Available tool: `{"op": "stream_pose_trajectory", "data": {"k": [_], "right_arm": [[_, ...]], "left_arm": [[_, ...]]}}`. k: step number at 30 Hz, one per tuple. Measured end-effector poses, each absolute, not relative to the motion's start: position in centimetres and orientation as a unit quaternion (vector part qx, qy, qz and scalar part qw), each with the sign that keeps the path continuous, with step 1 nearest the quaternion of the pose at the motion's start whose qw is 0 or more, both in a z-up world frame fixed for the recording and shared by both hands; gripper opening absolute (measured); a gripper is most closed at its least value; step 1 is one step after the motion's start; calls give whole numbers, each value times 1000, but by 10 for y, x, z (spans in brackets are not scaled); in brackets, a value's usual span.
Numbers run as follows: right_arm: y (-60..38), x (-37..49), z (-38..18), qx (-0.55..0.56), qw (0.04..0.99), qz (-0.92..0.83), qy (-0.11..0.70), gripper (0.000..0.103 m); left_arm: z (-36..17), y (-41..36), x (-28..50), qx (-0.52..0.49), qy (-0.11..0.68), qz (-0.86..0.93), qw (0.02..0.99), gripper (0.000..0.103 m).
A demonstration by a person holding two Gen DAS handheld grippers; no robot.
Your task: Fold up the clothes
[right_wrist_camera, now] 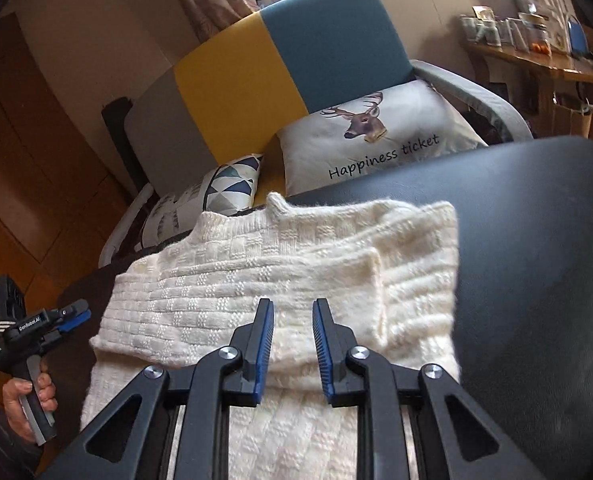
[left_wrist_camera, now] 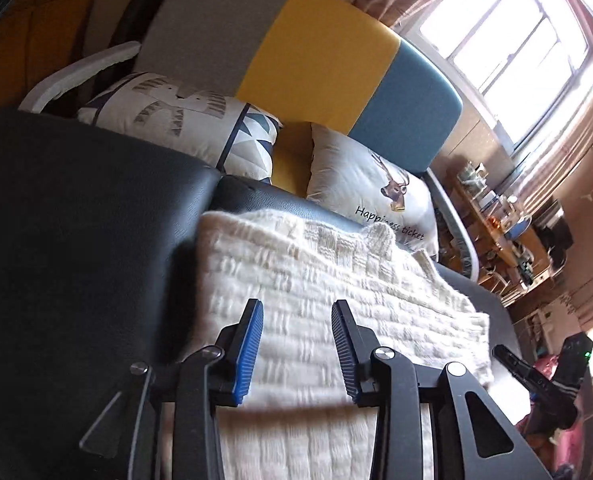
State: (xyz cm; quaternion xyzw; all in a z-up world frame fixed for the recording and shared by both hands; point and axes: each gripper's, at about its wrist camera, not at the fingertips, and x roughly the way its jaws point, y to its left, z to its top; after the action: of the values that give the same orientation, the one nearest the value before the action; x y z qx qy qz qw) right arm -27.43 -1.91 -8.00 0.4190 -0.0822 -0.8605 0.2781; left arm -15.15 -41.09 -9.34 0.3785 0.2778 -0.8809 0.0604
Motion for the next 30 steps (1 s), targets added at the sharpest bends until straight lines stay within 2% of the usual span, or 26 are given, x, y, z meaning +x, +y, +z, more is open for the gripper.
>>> {"op": "stream_pose_trajectory", "data": {"k": [3,4,8,13,15,16,24,27,30], "right_arm": [[-32,-299,-101,447,239,-860,-54,21],[-29,-303,-110,457,230,-858,-54,18],[-10,-304,-126,452,241,-854,-94,18],[-8,-303,-120,453,244,-852,-98,18],[-12,-300,-110,444,243,-858,-84,18],[-16,-297,-104,437,245,-862,-77,18],[-70,-298,-91,424,286,-859,-24,18],[-80,-310,-112,460,243,-854,14,18],[-72,-314,-119,462,250,-851,-10,18]], "left_arm": [[-120,-417,-168,404,273,-869,82,36],[-129,-419,-166,405,275,-868,85,34],[-133,-416,-150,381,264,-883,73,33],[-118,-422,-141,361,271,-890,59,35],[-110,-426,-140,351,270,-895,52,43],[-106,-427,-142,349,264,-898,50,44],[-109,-423,-194,390,208,-896,37,44],[-128,-431,-203,407,227,-882,66,44],[-128,-431,-197,400,241,-882,70,44]]}}
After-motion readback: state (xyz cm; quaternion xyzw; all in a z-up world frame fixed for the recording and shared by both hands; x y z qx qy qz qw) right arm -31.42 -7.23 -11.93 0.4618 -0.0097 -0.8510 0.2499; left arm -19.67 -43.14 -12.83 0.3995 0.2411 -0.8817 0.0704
